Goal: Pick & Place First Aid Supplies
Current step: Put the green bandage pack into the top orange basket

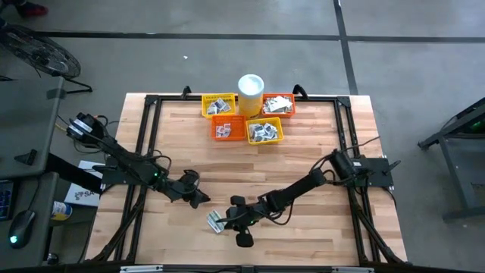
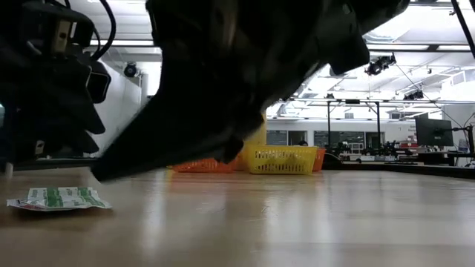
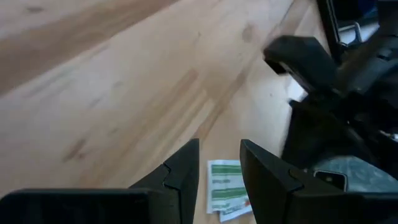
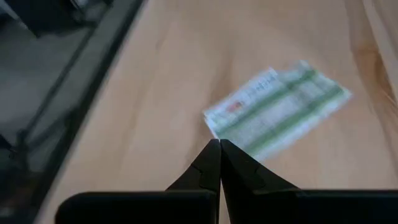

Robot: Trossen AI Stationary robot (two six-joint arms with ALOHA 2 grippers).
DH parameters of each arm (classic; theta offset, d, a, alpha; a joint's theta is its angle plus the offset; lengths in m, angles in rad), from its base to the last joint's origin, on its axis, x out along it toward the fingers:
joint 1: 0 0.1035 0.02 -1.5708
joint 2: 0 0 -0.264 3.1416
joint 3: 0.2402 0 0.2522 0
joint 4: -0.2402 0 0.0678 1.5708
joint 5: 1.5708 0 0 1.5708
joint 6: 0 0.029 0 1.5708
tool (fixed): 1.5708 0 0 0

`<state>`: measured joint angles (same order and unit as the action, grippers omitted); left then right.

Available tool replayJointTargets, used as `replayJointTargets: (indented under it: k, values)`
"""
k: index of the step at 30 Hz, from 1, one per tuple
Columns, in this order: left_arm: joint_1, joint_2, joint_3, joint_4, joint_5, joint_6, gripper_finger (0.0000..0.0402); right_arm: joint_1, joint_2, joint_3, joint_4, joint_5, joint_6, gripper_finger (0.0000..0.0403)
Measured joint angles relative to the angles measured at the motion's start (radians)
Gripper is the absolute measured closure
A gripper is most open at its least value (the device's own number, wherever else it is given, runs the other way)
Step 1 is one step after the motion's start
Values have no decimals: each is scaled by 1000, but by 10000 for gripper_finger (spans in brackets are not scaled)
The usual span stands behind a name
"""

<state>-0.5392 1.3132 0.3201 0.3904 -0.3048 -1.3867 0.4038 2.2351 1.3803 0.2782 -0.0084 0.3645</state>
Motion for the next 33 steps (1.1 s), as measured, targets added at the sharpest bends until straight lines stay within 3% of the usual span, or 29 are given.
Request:
replayJointTargets:
  k: [14,33]
  values:
    - [-6,143,89,1,72,-46,285,-7,6,-1,19,30,-10,403]
    - [-19,146,87,-46,203,-112,285,-12,94,3,104,18,77,403]
